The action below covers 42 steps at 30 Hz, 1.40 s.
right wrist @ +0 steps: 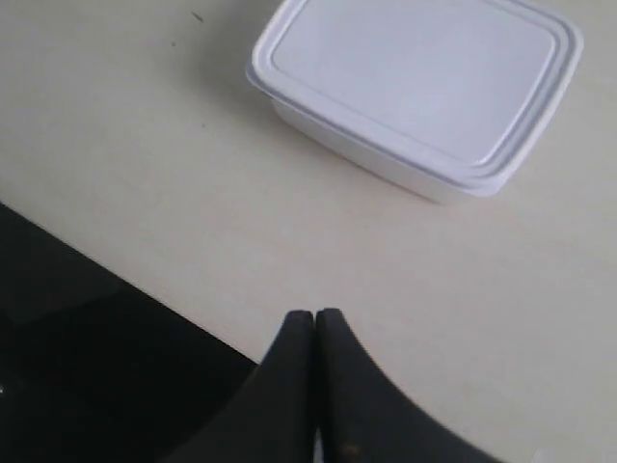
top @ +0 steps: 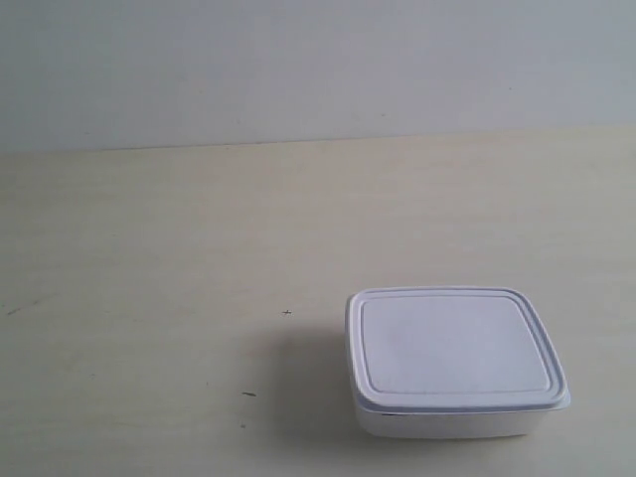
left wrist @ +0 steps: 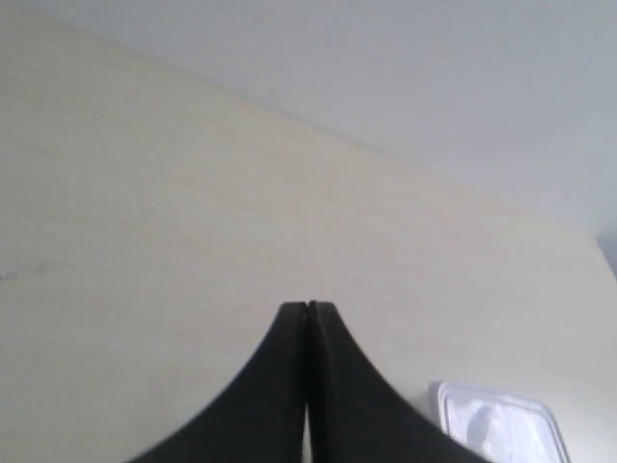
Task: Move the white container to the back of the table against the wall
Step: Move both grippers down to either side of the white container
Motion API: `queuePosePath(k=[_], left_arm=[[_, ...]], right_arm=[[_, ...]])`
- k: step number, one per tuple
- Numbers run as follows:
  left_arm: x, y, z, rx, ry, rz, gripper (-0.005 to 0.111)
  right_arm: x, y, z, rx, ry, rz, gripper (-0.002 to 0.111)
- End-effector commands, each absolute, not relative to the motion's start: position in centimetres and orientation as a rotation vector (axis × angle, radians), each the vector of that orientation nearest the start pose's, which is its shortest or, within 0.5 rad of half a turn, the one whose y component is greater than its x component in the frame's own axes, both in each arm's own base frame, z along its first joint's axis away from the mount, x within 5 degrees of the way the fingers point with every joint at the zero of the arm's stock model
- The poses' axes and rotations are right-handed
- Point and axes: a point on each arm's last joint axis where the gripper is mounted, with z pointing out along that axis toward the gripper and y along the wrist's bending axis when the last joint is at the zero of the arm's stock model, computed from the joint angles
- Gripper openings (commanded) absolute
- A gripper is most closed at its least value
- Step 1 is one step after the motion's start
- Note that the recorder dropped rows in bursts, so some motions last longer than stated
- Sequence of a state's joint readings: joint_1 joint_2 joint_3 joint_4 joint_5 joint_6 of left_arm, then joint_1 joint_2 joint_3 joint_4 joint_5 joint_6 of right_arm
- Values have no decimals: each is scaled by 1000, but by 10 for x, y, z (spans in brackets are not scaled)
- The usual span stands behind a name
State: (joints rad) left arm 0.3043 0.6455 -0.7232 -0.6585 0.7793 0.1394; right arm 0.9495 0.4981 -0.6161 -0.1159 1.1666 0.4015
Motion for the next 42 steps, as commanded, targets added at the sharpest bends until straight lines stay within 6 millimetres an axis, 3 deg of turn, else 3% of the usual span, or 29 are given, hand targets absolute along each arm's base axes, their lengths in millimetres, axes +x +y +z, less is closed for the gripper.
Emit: queuePosePath(k=[1,5,7,10,13,17,23,26,30,31,33,42], left_arm=[[120,-5,324,-416,2114,-516,0],[121,-4,309,-457,2127,-535,0],[122,-14,293,-501,2161,-710,0],[118,-41,269,-262,2220,-1061,0],[114,-50,262,-243,2209,-1186,0],[112,-59,260,-165,2231,-1187,0],[120,-83,265,-131,2126,-1130,0],[128,-108,262,-38,2151,-1078,0],[148,-162,260,206,2136,-886,0],[154,-176,255,248,2157,-854,0],[160,-185,245,268,2202,-831,0],[170,-212,202,344,2419,-800,0]], right_arm=[[45,47,285,-729,2463,381,0],[46,48,287,-723,2437,403,0],[47,50,288,-728,2409,420,0],[50,55,283,-775,2422,395,0],[52,60,274,-816,2469,352,0],[59,67,265,-836,2513,298,0],[72,77,270,-834,2364,308,0],[72,78,271,-833,2352,311,0],[77,76,271,-780,2352,258,0],[78,78,269,-784,2363,247,0],[81,81,267,-794,2384,231,0],[100,111,243,-873,2476,160,0]])
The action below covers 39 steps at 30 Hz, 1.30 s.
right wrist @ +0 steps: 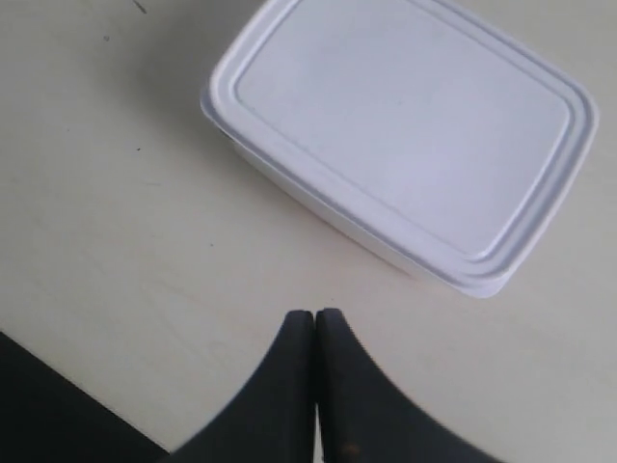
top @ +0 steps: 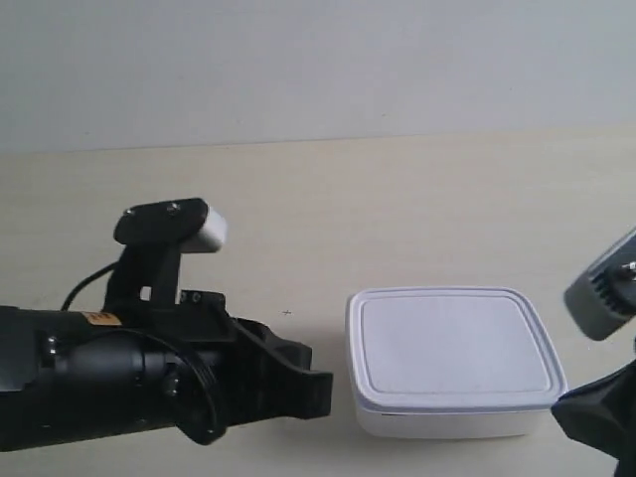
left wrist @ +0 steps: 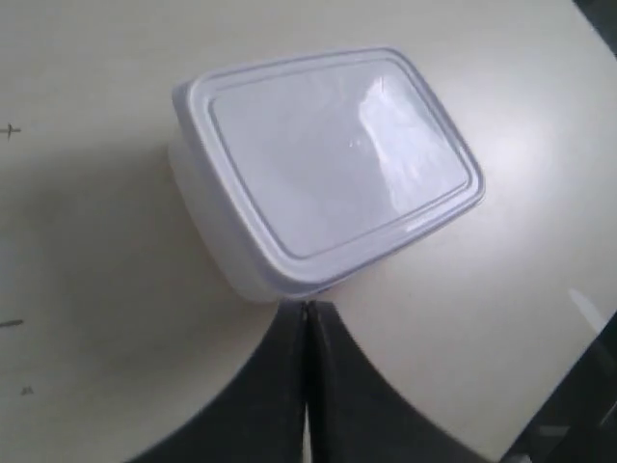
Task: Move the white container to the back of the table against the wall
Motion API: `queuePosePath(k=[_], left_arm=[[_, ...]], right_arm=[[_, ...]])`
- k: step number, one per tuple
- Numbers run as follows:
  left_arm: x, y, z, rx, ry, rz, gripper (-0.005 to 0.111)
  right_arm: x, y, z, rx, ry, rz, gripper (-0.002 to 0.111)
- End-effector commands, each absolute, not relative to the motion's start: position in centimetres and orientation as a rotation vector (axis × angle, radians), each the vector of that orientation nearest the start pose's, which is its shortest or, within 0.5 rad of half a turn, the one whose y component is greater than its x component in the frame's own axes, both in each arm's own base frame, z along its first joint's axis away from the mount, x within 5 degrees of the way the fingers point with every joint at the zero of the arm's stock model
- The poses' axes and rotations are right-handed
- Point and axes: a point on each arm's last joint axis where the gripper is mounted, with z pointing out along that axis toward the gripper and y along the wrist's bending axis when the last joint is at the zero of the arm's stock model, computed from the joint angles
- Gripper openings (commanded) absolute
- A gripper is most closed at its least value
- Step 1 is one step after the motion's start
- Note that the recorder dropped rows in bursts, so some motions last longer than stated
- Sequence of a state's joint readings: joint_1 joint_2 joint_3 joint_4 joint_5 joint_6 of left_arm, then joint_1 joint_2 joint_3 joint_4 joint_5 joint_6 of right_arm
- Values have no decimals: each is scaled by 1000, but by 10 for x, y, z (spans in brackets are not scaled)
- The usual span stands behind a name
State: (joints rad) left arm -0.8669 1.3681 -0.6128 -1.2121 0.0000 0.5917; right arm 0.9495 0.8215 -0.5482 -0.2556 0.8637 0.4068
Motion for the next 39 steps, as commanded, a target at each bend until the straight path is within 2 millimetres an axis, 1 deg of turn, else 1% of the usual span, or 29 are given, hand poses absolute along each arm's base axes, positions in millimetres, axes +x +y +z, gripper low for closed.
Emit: queuePosePath(k=[1,3,5,8,11,14,20,25,27,29,32,34,39], left_arm=[[170,-215,199,351,2448,-817,0],[168,-223,190,389,2522,-854,0],[166,-232,182,417,2571,-872,0],[163,-251,176,477,2586,-878,0],[164,-269,176,523,2579,-899,0],[169,-281,172,516,2596,-910,0],[177,-295,152,533,2646,-886,0],[184,-303,147,534,2648,-878,0],[186,-307,147,548,2636,-875,0],[189,-311,147,569,2623,-871,0],[193,-313,146,566,2618,-867,0],[195,-313,146,563,2608,-855,0],[197,-312,146,584,2583,-824,0]], right_arm=[[102,114,238,-885,2500,137,0],[105,119,229,-911,2552,103,0],[106,124,222,-987,2574,86,0],[108,129,213,-1066,2587,61,0],[110,132,206,-1110,2605,16,0],[113,133,202,-1138,2608,-28,0],[120,131,193,-1190,2606,-178,0],[128,126,188,-1095,2625,-349,0],[129,126,186,-1098,2632,-372,0],[129,126,184,-1097,2642,-380,0],[134,124,180,-968,2701,-397,0],[139,117,177,-869,2746,-409,0],[147,111,174,-696,2816,-304,0]])
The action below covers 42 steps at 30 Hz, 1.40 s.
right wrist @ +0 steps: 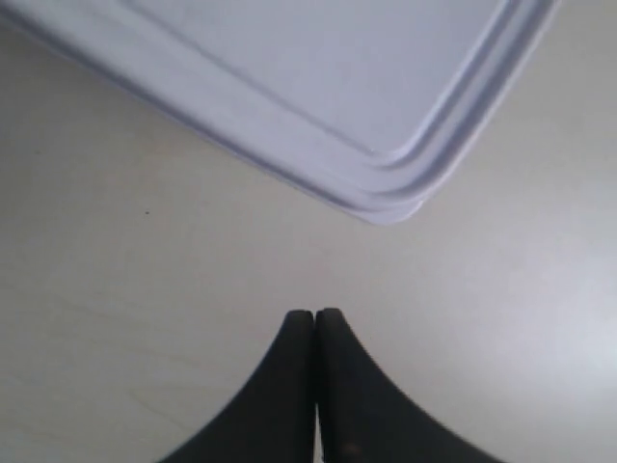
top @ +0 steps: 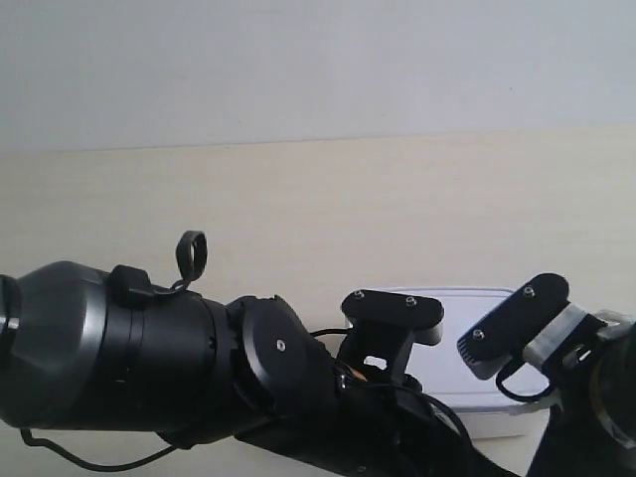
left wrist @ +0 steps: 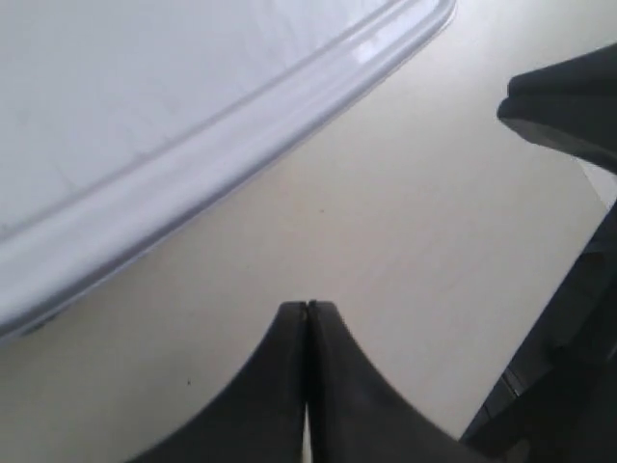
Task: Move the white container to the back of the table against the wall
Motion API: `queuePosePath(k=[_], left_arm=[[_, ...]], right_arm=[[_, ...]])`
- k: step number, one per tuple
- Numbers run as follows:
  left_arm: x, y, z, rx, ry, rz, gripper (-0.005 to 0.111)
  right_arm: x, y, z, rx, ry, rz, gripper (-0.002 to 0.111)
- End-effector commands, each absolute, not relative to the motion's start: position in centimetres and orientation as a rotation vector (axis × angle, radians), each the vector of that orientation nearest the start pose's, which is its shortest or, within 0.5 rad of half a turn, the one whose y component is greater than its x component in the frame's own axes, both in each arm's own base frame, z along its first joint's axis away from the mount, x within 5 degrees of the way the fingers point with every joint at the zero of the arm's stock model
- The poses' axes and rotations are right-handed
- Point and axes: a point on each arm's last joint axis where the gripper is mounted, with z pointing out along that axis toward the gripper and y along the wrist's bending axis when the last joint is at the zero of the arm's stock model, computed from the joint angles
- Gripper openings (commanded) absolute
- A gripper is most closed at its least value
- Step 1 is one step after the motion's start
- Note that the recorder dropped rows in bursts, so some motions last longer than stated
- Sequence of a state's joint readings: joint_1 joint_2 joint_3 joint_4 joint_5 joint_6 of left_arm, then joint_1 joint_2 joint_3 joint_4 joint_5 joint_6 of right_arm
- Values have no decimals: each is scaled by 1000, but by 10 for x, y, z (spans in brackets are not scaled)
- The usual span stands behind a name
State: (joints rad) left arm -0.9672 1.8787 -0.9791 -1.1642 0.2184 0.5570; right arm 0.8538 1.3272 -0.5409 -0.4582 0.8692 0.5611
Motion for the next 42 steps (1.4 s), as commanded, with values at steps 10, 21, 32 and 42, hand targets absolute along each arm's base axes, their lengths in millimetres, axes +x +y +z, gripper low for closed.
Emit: queuePosePath(k=[10,21,32,42], left_arm=[[205,-308,146,561,2553,-785,0],[221,-296,145,544,2551,-752,0],[236,-284,145,497,2558,-734,0],[252,-279,146,486,2540,-715,0]], right_arm=[[159,104,173,-479,2869,-130,0],[172,111,151,-486,2882,-89,0],[186,120,140,-483,2841,-90,0],[213,123,146,-415,2785,-96,0]])
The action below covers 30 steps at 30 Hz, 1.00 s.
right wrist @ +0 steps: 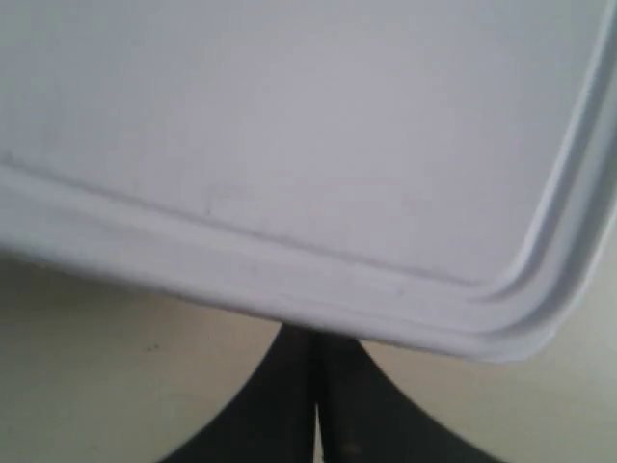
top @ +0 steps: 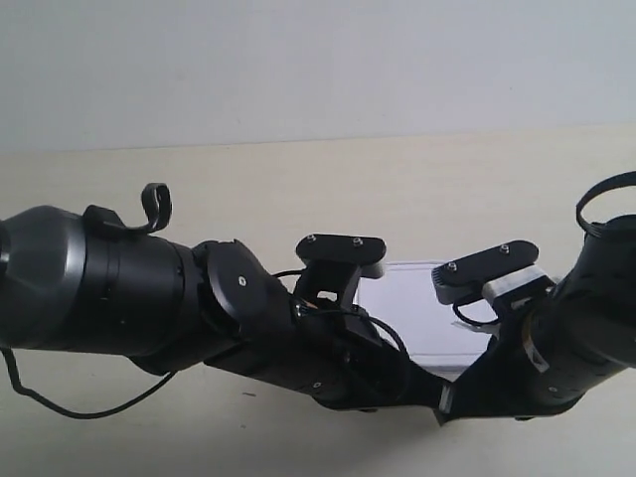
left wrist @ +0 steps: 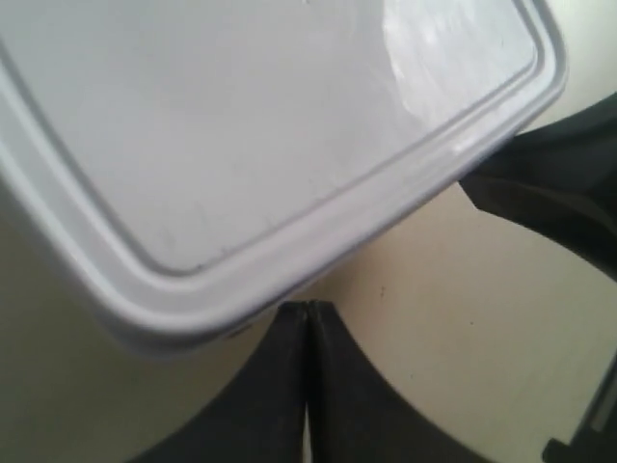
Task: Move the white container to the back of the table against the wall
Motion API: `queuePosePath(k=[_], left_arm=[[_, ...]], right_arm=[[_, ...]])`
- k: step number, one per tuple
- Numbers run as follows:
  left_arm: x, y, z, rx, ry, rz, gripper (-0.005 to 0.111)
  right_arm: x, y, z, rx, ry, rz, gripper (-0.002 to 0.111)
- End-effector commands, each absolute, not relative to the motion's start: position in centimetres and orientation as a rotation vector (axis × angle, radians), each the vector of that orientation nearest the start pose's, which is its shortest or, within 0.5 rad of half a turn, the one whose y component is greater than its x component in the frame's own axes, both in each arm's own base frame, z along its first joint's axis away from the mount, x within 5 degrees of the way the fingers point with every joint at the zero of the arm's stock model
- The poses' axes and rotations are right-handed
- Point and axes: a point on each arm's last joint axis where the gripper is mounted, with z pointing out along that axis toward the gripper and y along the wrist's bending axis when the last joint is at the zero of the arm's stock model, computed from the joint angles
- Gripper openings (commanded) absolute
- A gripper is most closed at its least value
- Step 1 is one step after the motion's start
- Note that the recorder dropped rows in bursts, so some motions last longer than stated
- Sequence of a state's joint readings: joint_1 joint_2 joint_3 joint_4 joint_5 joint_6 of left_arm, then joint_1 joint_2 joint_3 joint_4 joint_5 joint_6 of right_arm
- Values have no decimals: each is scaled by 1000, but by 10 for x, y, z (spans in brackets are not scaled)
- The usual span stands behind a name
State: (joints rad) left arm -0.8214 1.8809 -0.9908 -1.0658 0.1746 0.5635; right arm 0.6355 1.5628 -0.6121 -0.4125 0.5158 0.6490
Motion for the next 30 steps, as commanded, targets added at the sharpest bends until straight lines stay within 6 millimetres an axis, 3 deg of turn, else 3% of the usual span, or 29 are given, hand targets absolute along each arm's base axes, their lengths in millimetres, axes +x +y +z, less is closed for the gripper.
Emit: queuePosePath(k=[1,7,14,25,30], left_arm=[[255,-280,148,482,2537,-722,0],[270,-281,142,473,2571,-752,0],[281,-281,135,462,2565,-722,0],[308,-281,135,416,2530,-716,0],[322,-281,132,421,2515,-700,0]], right_arm=[[217,121,145,-395,2789,-100,0],[229,113,142,-317,2781,-71,0],[238,119,137,-318,2776,-52,0],[276,137,144,-332,2736,-82,0],[292,133,141,-274,2741,-90,0]])
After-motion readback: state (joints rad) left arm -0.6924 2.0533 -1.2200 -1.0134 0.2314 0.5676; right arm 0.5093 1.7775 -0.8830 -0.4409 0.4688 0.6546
